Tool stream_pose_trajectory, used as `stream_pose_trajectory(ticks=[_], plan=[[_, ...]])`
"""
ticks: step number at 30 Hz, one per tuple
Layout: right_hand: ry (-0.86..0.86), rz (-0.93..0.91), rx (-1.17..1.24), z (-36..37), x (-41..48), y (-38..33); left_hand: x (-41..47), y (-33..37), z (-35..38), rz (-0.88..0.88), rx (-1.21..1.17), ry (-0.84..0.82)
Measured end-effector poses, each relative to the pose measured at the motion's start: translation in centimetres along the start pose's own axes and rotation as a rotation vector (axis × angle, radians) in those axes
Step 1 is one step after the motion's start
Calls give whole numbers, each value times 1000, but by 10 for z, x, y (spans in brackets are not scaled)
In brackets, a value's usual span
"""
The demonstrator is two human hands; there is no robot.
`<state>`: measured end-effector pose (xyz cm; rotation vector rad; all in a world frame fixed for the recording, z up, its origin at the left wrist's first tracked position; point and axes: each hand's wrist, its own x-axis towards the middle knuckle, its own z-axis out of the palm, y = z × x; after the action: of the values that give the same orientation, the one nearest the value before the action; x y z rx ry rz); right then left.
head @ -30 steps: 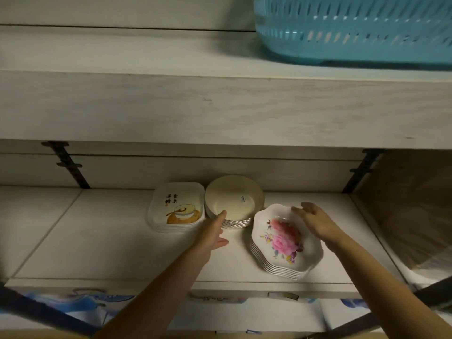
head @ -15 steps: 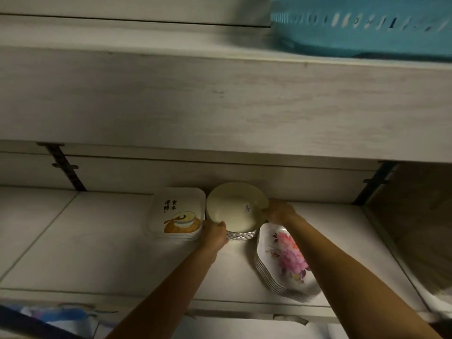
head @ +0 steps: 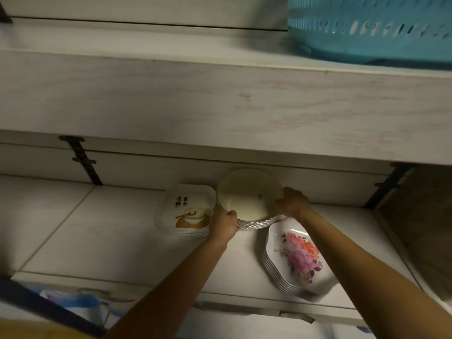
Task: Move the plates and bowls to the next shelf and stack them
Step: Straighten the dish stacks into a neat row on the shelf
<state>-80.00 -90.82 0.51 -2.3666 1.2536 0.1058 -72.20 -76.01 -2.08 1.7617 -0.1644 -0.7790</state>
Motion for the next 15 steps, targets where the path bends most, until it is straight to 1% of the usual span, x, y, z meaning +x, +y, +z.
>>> stream_pose_trajectory(ticks=[2, 5, 7, 9, 12, 15], plan=[[57, -16, 12, -8, -8, -5, 0, 5, -6, 13, -30, -23], [67, -38, 23, -14, -16, -14, -8, 14, -24, 21, -93, -35], [80, -61, 19, -16, -28, -28, -12, 17, -42, 34, -92, -31], [99, -74, 25, -12, -36, -44, -10, 16, -65, 41, -76, -6], [118, -93, 53, 0, -54, -79, -6, 14, -108, 35, -129, -9], [117, -121, 94, 23, -69, -117, 1, 13, -159, 69, -109, 6]])
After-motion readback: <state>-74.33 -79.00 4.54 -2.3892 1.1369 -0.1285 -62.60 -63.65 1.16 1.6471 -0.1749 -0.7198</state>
